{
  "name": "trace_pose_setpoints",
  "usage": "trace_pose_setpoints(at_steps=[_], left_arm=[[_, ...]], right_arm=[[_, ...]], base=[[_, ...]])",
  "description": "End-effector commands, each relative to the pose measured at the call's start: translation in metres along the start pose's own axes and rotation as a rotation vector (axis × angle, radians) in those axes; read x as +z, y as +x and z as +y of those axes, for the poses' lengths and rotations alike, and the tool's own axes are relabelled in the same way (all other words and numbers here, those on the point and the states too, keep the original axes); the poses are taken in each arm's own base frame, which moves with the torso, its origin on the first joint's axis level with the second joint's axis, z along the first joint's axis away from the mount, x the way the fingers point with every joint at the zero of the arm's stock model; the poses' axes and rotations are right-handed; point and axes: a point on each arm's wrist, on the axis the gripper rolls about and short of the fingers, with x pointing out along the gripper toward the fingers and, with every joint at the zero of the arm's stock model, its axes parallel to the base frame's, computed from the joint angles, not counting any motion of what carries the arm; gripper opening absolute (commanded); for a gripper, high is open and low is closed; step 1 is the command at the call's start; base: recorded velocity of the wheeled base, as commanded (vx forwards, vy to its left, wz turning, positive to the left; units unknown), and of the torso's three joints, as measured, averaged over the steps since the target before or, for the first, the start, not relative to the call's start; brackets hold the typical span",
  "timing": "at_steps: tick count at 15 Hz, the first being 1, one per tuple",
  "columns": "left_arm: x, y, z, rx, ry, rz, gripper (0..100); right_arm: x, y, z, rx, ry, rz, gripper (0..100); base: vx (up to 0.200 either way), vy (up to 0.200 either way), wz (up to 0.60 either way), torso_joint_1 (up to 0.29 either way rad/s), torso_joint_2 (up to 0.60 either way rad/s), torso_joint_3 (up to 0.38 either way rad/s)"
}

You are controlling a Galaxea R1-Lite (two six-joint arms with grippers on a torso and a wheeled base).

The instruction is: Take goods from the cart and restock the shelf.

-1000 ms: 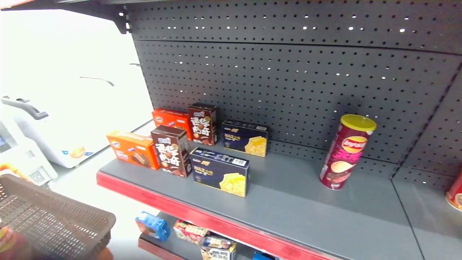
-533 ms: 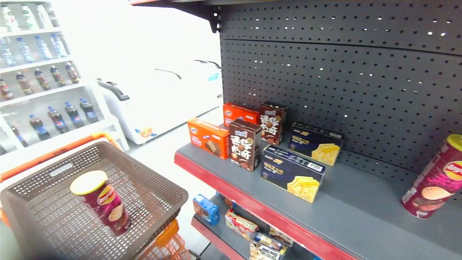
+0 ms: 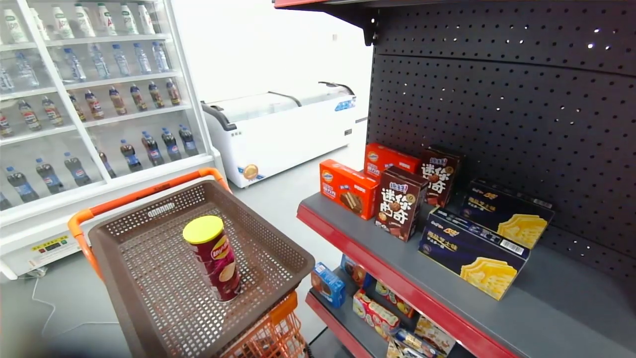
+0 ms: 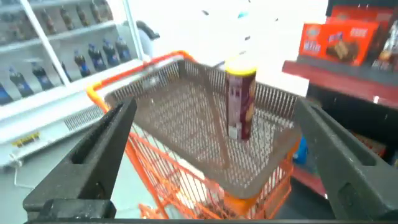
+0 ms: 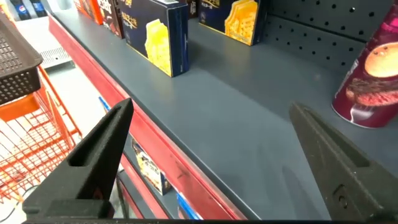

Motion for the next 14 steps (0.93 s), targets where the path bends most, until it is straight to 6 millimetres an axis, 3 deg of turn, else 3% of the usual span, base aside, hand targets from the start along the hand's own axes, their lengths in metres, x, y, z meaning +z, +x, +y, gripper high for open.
trace_pose_setpoints(at_steps=[1, 3, 4, 6, 7, 9, 10, 11, 13, 14], left_arm=[[0.075, 0.015, 0.005, -0.001, 0.012, 0.037, 100], [0.108, 0.041, 0.007, -0.001, 0.015, 0.074, 100], [0.116, 0.065, 0.007, -0.02, 0.02, 0.141, 100], [0.112, 0.109, 0.006, -0.019, 0.024, 0.288, 100], [0.104, 0.141, 0.006, -0.017, 0.039, 0.369, 100], [0.102, 0.15, 0.005, -0.018, 0.044, 0.386, 100], [0.076, 0.202, 0.017, -0.041, 0.017, 0.515, 100], [0.066, 0.215, 0.02, -0.106, 0.009, 0.543, 100], [0.03, 0.251, 0.022, -0.215, 0.017, 0.516, 100], [0.02, 0.256, 0.021, -0.236, 0.016, 0.496, 100]], right_arm=[[0.0, 0.0, 0.0, 0.001, -0.001, 0.0, 100], [0.0, 0.0, 0.0, 0.001, -0.001, 0.0, 100], [0.0, 0.0, 0.0, 0.001, -0.001, 0.001, 100], [0.0, 0.0, 0.0, 0.001, -0.001, 0.0, 100], [0.0, 0.0, 0.0, 0.001, -0.001, 0.0, 100], [0.0, 0.0, 0.0, 0.001, -0.001, 0.0, 100], [0.0, 0.0, 0.0, 0.001, -0.001, 0.0, 100], [0.0, 0.0, 0.0, 0.001, -0.001, 0.0, 100], [0.0, 0.0, 0.0, 0.001, -0.001, 0.0, 100], [0.0, 0.0, 0.0, 0.001, -0.001, 0.0, 100]], base=[[0.0, 0.0, 0.0, 0.0, 0.0, 0.0], [0.0, 0.0, 0.0, 0.0, 0.0, 0.0], [0.0, 0.0, 0.0, 0.0, 0.0, 0.0], [0.0, 0.0, 0.0, 0.0, 0.0, 0.0], [0.0, 0.0, 0.0, 0.0, 0.0, 0.0], [0.0, 0.0, 0.0, 0.0, 0.0, 0.0], [0.0, 0.0, 0.0, 0.0, 0.0, 0.0], [0.0, 0.0, 0.0, 0.0, 0.0, 0.0], [0.0, 0.0, 0.0, 0.0, 0.0, 0.0], [0.0, 0.0, 0.0, 0.0, 0.0, 0.0]])
